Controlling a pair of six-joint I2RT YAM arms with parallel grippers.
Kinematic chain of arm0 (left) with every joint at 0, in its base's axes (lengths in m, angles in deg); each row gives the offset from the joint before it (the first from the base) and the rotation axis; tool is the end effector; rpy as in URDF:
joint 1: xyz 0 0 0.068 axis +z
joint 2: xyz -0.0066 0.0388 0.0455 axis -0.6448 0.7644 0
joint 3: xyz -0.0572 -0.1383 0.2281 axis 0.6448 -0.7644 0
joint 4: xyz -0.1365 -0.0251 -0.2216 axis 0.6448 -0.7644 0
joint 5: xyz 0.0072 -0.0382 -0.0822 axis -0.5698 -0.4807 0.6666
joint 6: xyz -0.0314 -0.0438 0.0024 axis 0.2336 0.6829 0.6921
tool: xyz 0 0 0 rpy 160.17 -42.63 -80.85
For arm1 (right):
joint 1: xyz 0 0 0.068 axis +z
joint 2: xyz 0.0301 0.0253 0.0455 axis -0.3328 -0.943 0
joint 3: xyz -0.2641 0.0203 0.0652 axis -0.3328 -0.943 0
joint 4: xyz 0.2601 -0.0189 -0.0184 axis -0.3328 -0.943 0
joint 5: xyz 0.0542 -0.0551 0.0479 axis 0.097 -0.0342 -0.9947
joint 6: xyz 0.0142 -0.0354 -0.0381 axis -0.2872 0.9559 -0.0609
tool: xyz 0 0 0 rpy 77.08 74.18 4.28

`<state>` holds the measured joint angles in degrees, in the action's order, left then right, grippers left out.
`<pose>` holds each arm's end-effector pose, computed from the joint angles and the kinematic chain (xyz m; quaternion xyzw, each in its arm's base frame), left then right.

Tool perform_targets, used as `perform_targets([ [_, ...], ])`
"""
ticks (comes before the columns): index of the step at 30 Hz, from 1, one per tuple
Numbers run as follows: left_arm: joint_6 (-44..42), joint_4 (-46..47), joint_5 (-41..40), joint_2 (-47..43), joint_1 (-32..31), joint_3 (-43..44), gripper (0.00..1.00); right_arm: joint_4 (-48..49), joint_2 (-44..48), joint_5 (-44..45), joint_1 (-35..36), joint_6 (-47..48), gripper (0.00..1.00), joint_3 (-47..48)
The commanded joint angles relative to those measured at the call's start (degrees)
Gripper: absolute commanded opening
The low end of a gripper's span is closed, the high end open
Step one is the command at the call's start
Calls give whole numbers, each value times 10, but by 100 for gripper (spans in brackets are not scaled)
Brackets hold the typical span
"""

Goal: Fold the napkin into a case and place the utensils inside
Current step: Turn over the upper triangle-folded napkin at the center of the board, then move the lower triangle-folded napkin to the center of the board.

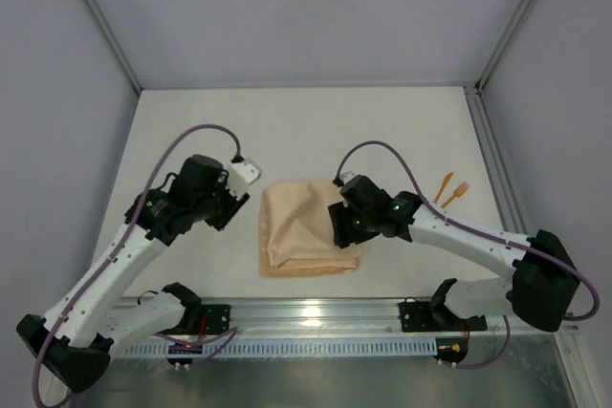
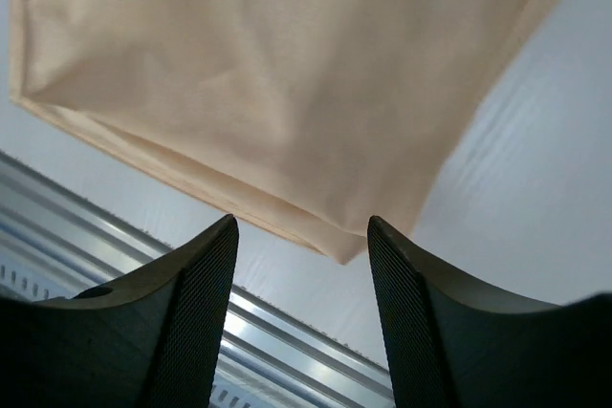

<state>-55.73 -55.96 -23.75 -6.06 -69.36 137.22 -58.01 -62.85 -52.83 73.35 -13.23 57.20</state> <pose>0.1499 -0.0824 0.3551 0.3255 0.8627 -0.0392 0.3851 0.1585 0.2165 0.2351 -0.2467 0.9284 0.1688 0.2206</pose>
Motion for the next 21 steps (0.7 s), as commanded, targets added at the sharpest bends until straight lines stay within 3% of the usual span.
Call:
perform_targets([
  [1,-29,-5,28,8,-83,-84,43,41,79,-64,-63,-56,60,-83],
  [2,-37,19,25,8,-122,-102,46,44,92,-68,-79,-59,59,-97],
  [3,-42,32,6,10,-201,-118,52,60,116,-78,-113,-62,59,-124],
  [6,-44,86,-8,57,-288,-163,57,108,139,-122,-178,-75,52,-186],
  [16,-30,291,-2,167,-318,-230,59,196,121,-182,-224,-97,47,-259],
  [21,-9,290,33,180,-319,-240,57,193,128,-179,-225,-98,39,-278],
])
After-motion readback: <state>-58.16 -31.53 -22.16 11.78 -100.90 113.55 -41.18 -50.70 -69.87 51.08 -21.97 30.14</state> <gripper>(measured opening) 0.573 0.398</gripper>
